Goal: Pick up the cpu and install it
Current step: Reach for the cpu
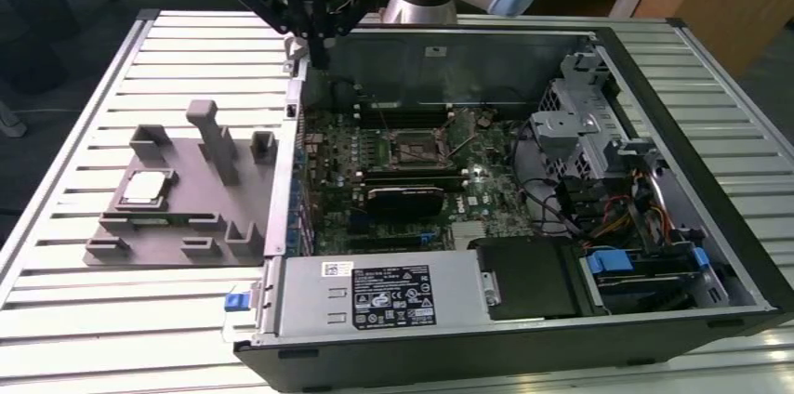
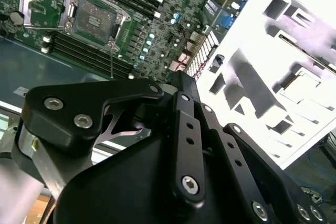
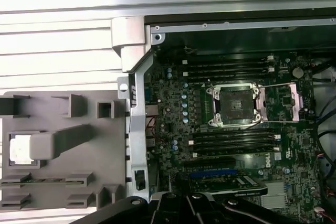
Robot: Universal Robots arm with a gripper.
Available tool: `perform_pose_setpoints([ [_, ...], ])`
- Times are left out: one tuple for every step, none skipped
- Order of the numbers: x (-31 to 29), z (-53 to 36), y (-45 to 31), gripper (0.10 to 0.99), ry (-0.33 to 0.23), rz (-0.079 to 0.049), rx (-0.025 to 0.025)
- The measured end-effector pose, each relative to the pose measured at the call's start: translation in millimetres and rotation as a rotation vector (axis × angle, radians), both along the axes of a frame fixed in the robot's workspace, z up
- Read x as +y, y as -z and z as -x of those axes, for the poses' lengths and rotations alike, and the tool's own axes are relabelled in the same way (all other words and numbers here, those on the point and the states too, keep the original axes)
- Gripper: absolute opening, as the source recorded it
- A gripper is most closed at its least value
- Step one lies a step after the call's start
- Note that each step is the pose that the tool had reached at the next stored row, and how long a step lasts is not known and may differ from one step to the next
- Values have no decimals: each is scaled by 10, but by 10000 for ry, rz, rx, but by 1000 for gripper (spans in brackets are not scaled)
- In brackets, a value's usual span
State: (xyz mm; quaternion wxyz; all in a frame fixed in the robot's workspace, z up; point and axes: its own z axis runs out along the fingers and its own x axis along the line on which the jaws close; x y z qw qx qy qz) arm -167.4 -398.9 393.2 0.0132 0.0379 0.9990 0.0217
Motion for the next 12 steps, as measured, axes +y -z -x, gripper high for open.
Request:
perform_pose_setpoints([
  [0,16,0,106,0,-1,-1],
  [0,34,0,106,0,0,-1],
  [0,52,0,106,-1,0,-2],
  [0,70,0,106,-1,0,-3],
  [0,88,0,106,-1,0,-4],
  [0,106,0,106,-1,0,-6],
  [0,124,0,106,-1,0,-7],
  [0,141,0,106,-1,0,-8],
  [0,158,0,106,0,-1,-9],
  [0,174,0,106,0,0,-10],
  [0,190,0,106,-1,-1,-11],
  [0,206,0,106,0,0,-12],
])
